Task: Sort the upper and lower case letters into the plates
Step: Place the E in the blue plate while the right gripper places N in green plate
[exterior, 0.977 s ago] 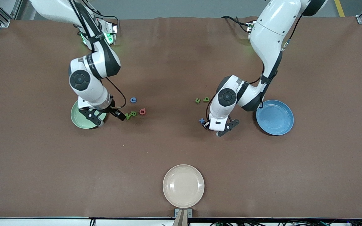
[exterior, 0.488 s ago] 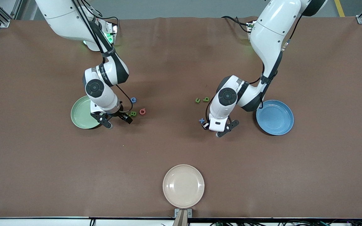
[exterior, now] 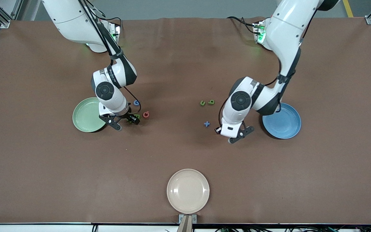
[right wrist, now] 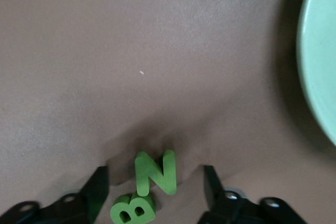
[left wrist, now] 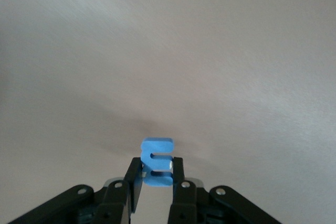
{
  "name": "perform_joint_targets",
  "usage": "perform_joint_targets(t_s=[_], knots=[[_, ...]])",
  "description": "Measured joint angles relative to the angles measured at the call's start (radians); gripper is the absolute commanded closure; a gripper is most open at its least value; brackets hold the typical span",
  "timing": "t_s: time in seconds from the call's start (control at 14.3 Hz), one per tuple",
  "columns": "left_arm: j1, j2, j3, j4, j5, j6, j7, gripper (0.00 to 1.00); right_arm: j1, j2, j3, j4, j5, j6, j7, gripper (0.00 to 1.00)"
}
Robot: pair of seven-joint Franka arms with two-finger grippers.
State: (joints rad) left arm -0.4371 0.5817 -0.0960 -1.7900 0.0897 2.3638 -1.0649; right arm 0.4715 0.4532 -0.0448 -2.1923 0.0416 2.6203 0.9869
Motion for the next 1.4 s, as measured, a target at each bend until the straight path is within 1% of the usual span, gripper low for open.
perform_joint_targets(t_s=[0.07, 0.28, 0.35, 0.42, 0.56, 0.7, 0.84, 0.98, 1.19, 1.26, 1.4], knots=[[0.02, -0.037, 0.0, -0.023, 0.001, -0.024, 0.051, 0.99, 0.001, 0.004, 0.0, 0.0, 0.0, 0.001, 0.001, 0.44], [0.084, -0.162, 0.001, -0.143, 0.002, -0.067, 0.222, 0.98, 0.002, 0.002, 0.0, 0.004, 0.0, 0.009, 0.001, 0.84], [0.106, -0.199, 0.001, -0.19, 0.002, -0.071, 0.277, 0.98, 0.002, -0.001, 0.0, 0.005, 0.0, 0.007, 0.001, 0.93], [0.131, -0.231, 0.001, -0.234, 0.003, -0.072, 0.329, 0.98, 0.002, -0.006, -0.001, 0.005, 0.0, -0.001, -0.001, 0.97], [0.183, -0.277, 0.002, -0.312, 0.021, -0.07, 0.431, 0.98, 0.001, -0.005, -0.003, 0.005, 0.0, -0.005, -0.029, 0.99], [0.242, -0.303, 0.002, -0.373, 0.078, -0.058, 0.507, 0.98, -0.02, -0.008, -0.009, 0.012, 0.0, -0.046, -0.092, 0.99], [0.3, -0.312, 0.002, -0.424, 0.127, 0.001, 0.583, 0.98, -0.083, -0.035, -0.017, 0.023, 0.0, -0.123, -0.21, 0.99], [0.352, -0.312, 0.002, -0.465, 0.157, 0.069, 0.654, 0.98, -0.169, -0.093, -0.02, 0.033, 0.0, -0.216, -0.359, 0.99], [0.403, -0.311, 0.002, -0.499, 0.202, 0.118, 0.749, 0.98, -0.294, -0.191, -0.022, 0.035, 0.0, -0.338, -0.556, 0.99], [0.418, -0.308, 0.002, -0.503, 0.223, 0.129, 0.772, 0.98, -0.316, -0.212, -0.022, 0.032, 0.0, -0.363, -0.596, 0.99], [0.445, -0.296, 0.002, -0.508, 0.245, 0.153, 0.811, 0.98, -0.336, -0.233, -0.022, 0.004, 0.0, -0.372, -0.634, 0.99]])
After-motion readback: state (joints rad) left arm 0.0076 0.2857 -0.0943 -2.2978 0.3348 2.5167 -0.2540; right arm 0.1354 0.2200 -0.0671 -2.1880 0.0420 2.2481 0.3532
